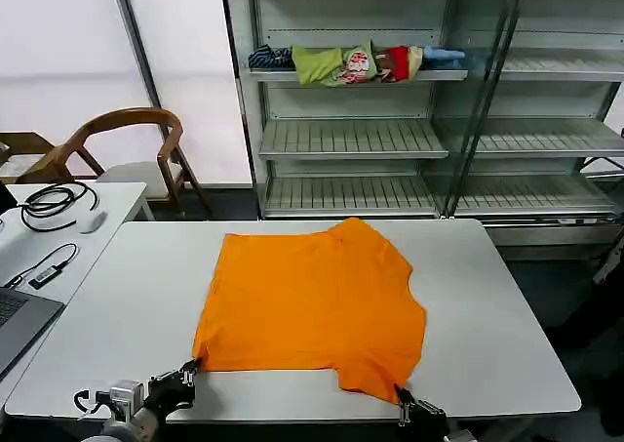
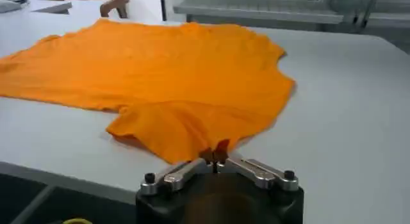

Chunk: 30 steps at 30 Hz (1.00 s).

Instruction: Fold and organize the clothes.

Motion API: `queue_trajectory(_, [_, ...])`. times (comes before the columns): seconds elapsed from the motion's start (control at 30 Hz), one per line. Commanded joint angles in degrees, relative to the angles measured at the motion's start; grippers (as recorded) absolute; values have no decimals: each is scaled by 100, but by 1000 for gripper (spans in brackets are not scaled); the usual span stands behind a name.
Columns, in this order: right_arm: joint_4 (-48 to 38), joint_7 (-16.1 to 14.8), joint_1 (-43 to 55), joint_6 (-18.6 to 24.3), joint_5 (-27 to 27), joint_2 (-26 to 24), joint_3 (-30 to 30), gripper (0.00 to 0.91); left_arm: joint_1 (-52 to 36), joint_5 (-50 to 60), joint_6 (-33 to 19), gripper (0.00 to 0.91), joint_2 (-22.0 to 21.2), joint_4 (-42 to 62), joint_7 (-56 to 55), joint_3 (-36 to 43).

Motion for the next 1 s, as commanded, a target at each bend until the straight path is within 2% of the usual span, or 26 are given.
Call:
queue_trajectory(0.03, [150,14,255,-21,91,-5,101,0,-319,-263,24,20,49,-109,38,-74])
queue_trajectory(0.17, [153,79,762,-222,466,-35,224,0,-618,-354,29,20,114,-121,174,-93])
queue_trajectory(0.3, [-74,99,1276,-307,601,1,196,0,-926,-389,-25,20,107,99,271,22])
queue_trajectory(1.0, [-1236,119,2976,-531,737,132,-204,0,-2384,-613,-220,20,-36,1513,543,659])
